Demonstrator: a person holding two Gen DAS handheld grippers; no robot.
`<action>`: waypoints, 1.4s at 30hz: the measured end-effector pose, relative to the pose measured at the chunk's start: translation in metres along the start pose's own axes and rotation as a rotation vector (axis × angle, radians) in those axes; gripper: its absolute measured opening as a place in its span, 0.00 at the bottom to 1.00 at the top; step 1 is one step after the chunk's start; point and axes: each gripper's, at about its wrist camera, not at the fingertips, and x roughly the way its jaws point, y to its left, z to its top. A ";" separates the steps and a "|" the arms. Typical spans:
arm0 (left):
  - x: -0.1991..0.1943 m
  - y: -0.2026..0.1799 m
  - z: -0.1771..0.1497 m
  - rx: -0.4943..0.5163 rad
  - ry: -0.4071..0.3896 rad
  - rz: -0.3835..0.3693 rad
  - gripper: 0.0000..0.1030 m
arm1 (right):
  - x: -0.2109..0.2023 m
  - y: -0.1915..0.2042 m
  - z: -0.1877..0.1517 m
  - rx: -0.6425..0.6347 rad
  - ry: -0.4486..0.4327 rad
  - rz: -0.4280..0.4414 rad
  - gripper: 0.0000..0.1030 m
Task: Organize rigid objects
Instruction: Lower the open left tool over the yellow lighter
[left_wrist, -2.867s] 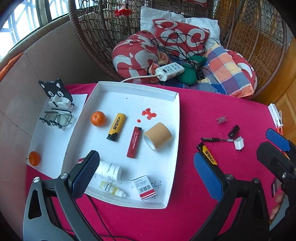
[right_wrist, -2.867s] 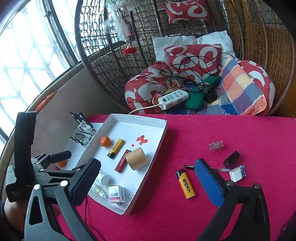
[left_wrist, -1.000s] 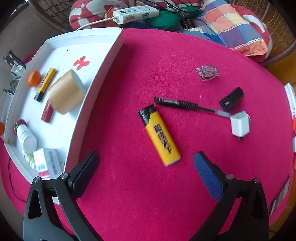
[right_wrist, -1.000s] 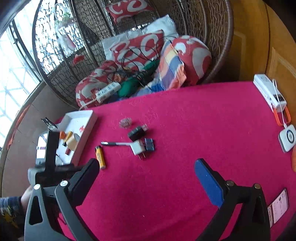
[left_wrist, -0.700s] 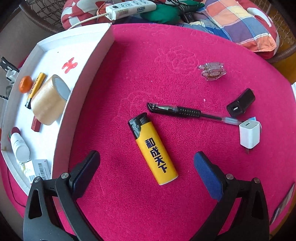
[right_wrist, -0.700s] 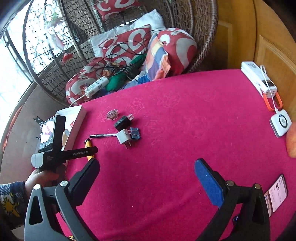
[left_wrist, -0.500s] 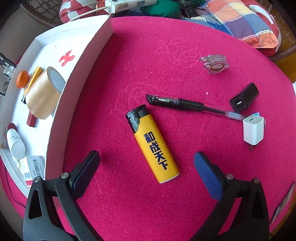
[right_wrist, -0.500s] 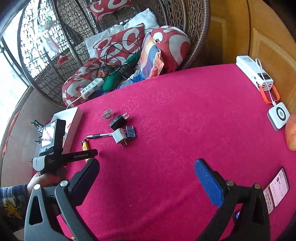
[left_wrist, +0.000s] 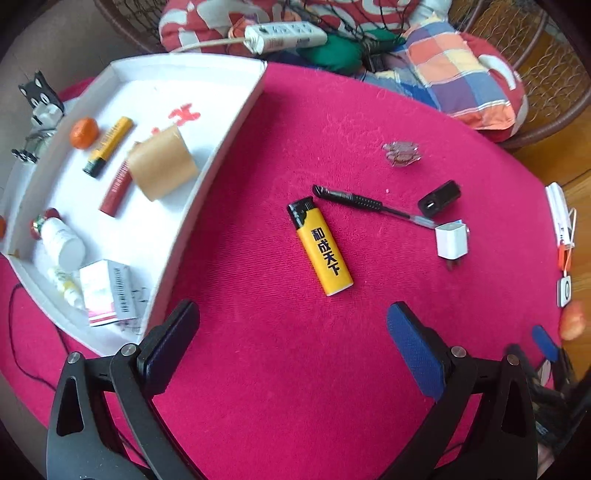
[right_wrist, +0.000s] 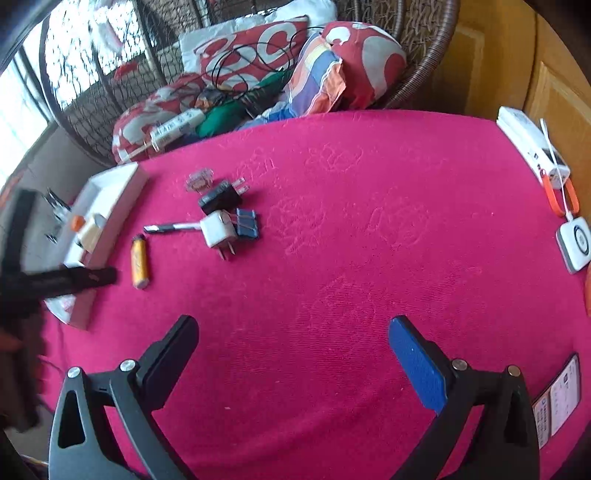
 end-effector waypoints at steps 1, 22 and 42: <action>-0.007 0.003 -0.001 0.006 -0.013 0.005 1.00 | 0.004 0.004 -0.002 -0.029 -0.008 -0.026 1.00; -0.019 0.005 -0.010 0.029 0.010 -0.038 0.99 | 0.001 0.028 0.001 -0.008 -0.048 0.063 1.00; -0.007 -0.020 -0.005 0.073 0.034 -0.038 1.00 | 0.005 0.003 -0.001 0.057 -0.037 0.065 1.00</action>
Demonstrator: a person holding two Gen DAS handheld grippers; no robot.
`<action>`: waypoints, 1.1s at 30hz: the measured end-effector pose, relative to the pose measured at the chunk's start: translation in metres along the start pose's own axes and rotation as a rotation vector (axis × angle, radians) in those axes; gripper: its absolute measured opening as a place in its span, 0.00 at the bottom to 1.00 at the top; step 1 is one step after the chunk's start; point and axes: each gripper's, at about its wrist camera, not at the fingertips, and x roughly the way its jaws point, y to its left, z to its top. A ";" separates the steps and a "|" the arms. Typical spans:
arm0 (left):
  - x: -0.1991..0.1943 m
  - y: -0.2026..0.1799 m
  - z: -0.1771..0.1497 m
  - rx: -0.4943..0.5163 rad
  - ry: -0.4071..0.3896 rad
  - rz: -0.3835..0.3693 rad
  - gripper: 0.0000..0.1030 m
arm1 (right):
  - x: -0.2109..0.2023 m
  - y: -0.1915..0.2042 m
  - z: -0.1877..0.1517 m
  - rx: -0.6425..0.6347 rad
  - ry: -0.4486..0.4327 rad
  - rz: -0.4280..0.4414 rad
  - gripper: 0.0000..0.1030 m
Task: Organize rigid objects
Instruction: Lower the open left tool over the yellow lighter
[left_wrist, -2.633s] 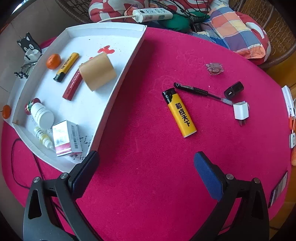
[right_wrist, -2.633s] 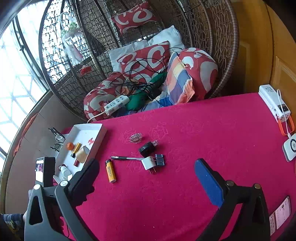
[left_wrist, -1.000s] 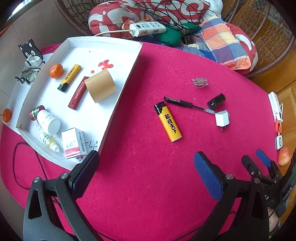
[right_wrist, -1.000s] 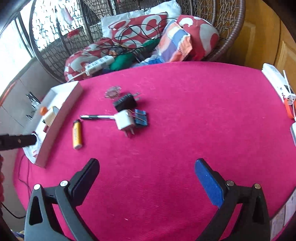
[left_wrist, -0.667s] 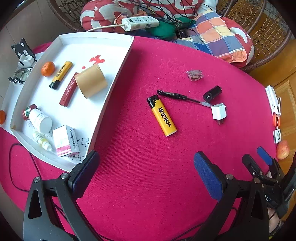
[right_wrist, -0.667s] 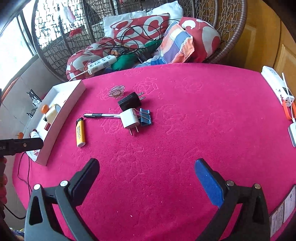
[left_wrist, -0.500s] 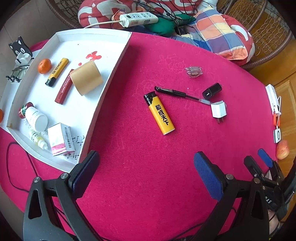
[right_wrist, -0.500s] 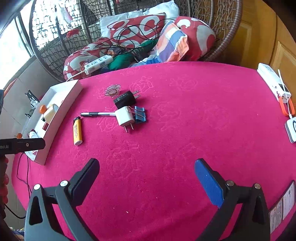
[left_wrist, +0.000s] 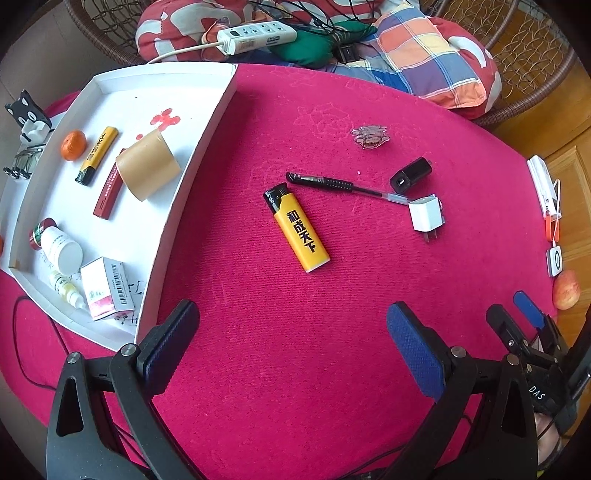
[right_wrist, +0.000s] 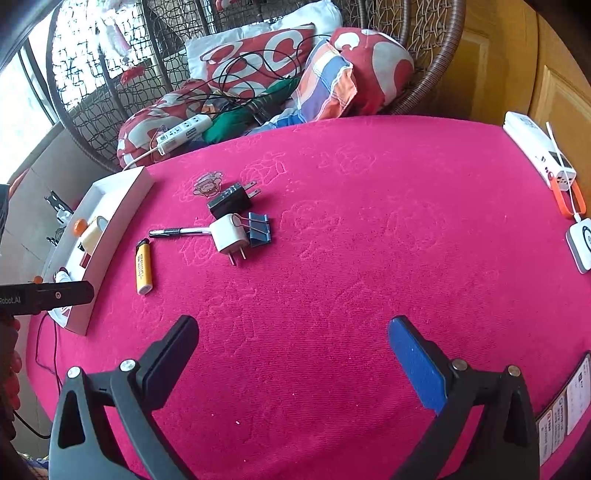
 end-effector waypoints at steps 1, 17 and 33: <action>0.000 0.000 0.000 0.002 -0.001 0.001 1.00 | 0.000 -0.002 0.000 0.006 -0.001 0.007 1.00; -0.014 0.013 -0.011 -0.010 0.001 0.074 1.00 | 0.052 -0.005 -0.020 0.216 0.043 0.657 1.00; -0.013 0.001 -0.013 0.028 -0.006 0.047 1.00 | 0.024 0.034 -0.019 -0.297 -0.174 0.268 1.00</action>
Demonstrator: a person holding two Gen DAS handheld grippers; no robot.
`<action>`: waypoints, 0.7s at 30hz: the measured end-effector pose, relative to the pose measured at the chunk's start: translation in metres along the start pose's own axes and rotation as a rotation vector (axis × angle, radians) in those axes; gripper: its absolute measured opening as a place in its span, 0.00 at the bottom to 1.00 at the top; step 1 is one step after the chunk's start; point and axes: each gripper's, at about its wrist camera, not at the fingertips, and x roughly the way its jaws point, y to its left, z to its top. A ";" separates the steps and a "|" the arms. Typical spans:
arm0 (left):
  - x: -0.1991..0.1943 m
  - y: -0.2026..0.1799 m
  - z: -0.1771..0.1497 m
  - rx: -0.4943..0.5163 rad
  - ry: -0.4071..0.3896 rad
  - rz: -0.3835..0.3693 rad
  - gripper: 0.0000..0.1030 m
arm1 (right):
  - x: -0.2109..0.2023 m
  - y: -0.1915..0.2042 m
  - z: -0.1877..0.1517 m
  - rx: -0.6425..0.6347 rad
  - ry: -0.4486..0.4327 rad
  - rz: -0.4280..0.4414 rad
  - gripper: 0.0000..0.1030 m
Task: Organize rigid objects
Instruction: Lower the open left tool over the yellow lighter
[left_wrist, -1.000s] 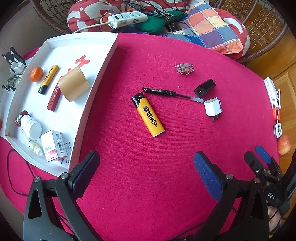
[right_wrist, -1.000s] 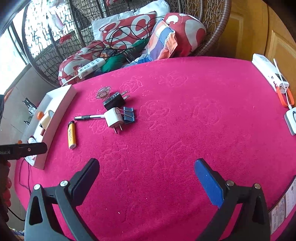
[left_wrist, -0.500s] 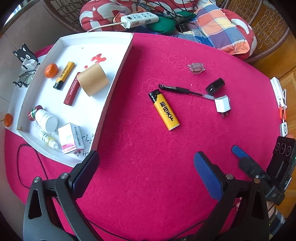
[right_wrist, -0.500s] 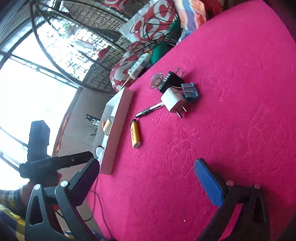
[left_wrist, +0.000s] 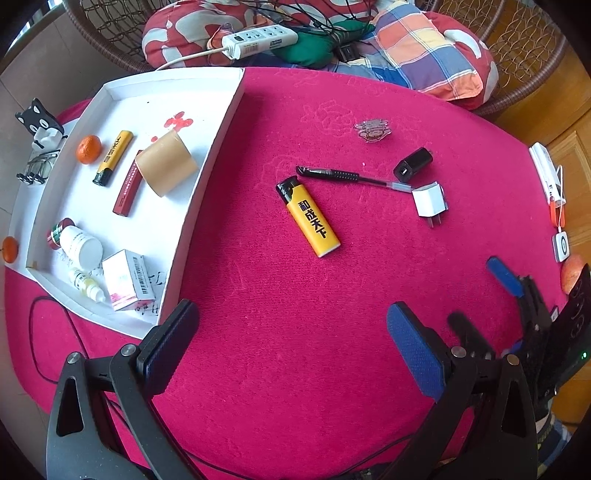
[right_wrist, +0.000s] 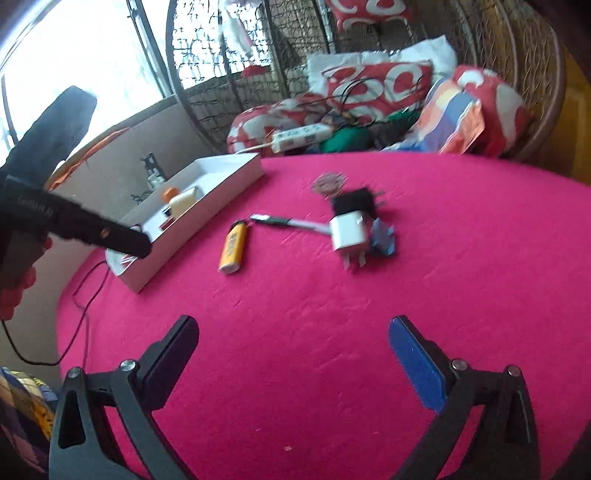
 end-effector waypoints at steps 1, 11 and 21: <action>-0.001 0.000 0.000 -0.001 -0.002 -0.004 1.00 | 0.003 -0.003 0.003 -0.008 0.000 -0.065 1.00; 0.001 0.002 0.002 -0.008 0.004 -0.023 1.00 | 0.047 -0.017 -0.008 -0.081 0.183 -0.291 1.00; 0.009 -0.001 -0.002 -0.011 0.033 -0.028 1.00 | 0.049 -0.018 -0.006 -0.081 0.181 -0.292 1.00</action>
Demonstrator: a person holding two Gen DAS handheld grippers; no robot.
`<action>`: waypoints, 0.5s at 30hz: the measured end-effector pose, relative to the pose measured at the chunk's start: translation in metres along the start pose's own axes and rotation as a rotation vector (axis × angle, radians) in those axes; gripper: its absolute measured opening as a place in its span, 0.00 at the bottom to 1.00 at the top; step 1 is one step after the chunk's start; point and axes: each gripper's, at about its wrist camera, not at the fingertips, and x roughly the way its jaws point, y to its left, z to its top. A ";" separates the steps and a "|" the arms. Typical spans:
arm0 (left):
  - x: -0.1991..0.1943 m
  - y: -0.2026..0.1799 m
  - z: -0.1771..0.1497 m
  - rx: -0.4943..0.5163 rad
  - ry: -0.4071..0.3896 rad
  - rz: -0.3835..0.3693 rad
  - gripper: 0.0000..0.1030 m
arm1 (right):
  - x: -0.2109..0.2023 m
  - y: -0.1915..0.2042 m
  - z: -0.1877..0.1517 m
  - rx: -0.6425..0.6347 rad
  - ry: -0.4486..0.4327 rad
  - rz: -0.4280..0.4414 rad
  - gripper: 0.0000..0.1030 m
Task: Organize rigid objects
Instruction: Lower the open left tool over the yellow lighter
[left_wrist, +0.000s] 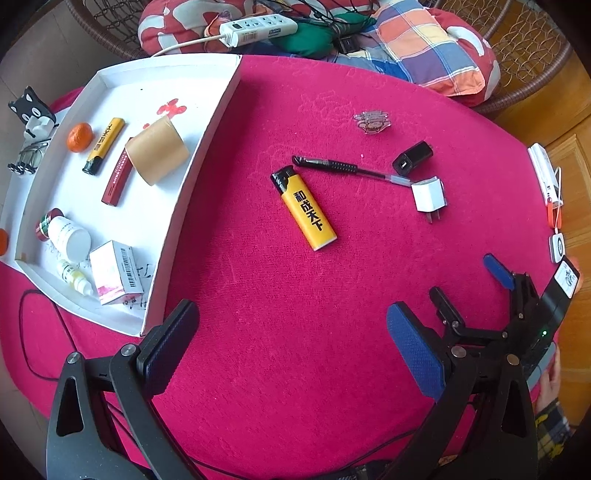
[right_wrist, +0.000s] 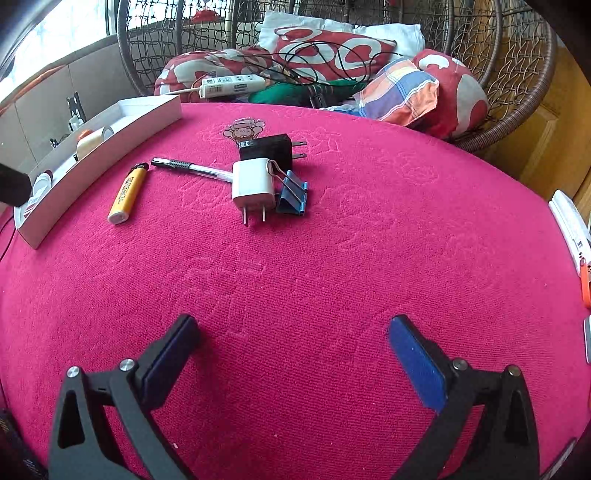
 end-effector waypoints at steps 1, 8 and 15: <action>-0.001 -0.001 0.000 0.003 -0.004 0.000 0.99 | 0.000 0.000 -0.001 0.000 0.000 0.000 1.00; -0.006 0.003 0.001 -0.011 -0.021 0.006 1.00 | -0.001 0.000 -0.002 -0.001 -0.003 -0.002 1.00; -0.004 0.005 -0.003 -0.019 -0.010 0.005 0.99 | -0.001 0.000 -0.002 -0.001 -0.003 -0.002 1.00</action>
